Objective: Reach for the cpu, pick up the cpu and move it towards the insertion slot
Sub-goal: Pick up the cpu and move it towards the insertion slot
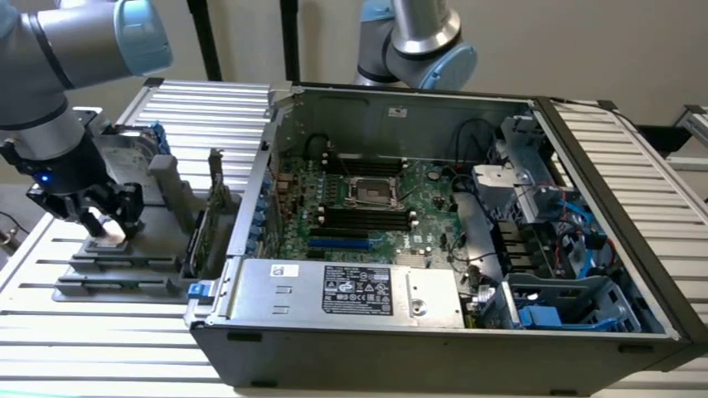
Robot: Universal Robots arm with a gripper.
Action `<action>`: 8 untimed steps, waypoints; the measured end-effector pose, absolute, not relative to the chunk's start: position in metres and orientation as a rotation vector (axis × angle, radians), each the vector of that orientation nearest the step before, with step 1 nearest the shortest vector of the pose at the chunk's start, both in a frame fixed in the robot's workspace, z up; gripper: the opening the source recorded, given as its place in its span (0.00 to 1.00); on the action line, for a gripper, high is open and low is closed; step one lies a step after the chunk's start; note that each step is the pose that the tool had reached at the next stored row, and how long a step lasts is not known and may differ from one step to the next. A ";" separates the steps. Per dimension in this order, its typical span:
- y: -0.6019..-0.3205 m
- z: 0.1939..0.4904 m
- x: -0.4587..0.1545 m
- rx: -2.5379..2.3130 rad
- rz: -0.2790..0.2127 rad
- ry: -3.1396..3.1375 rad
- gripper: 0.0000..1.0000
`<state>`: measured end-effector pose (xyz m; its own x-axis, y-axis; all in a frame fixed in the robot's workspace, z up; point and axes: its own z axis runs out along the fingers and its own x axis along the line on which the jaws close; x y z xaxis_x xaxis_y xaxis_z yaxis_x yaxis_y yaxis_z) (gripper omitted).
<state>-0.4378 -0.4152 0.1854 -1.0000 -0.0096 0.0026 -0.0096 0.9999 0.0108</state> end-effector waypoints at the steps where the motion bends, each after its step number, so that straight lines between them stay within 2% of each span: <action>1: -0.415 0.185 -0.438 0.015 -0.017 -3.139 0.59; 2: -0.415 0.185 -0.438 0.014 -0.017 -3.139 0.55; 8: -0.415 0.186 -0.438 0.014 -0.020 -3.139 0.55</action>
